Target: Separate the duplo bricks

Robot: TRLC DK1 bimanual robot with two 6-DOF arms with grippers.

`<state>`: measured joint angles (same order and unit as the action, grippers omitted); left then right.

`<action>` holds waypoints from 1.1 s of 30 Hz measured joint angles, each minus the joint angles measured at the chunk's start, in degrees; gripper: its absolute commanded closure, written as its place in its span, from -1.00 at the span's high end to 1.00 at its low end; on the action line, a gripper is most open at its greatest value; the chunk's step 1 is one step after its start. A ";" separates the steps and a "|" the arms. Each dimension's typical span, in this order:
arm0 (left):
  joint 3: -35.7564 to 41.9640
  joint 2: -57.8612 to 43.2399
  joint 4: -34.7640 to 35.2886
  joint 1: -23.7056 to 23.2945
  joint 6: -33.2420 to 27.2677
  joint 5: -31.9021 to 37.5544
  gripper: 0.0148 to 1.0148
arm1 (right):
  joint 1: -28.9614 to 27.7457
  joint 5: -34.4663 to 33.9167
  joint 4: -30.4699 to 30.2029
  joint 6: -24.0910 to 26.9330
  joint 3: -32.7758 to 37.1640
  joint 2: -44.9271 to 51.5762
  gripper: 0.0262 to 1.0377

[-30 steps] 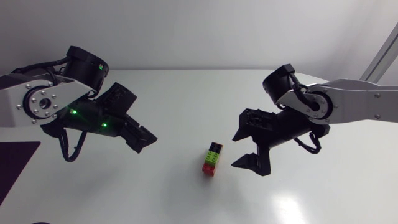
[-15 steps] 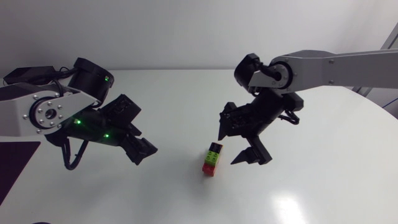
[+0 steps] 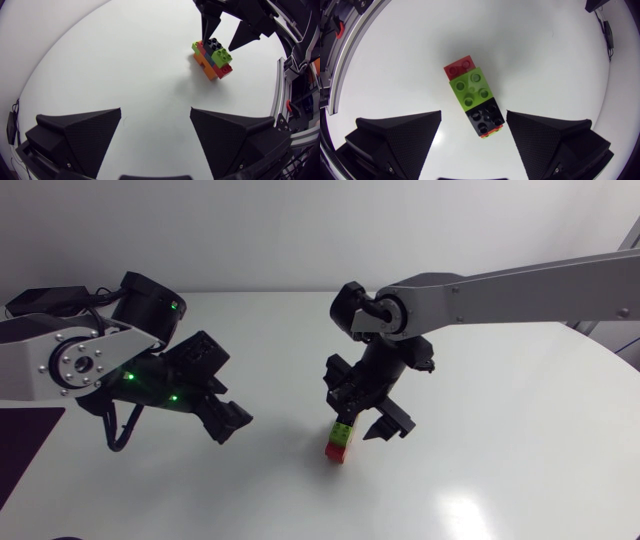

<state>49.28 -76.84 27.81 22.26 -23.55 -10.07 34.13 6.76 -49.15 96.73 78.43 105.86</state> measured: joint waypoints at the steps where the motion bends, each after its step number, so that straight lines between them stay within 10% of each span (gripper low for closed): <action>1: 0.00 0.00 -0.22 0.00 -0.02 0.15 0.90 | 0.00 -0.28 0.11 0.70 0.46 0.46 0.82; 25: 0.07 -2.58 -1.68 1.01 -1.36 0.92 0.90 | 3.91 -4.24 -0.04 10.82 0.81 2.91 0.45; 33: 0.07 -2.69 -1.86 1.01 -2.38 1.05 0.90 | 3.91 -4.44 -0.74 13.09 1.38 4.98 -0.24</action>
<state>49.34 -79.53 25.96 23.27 -25.93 -9.02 38.04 2.33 -49.89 109.82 79.81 110.85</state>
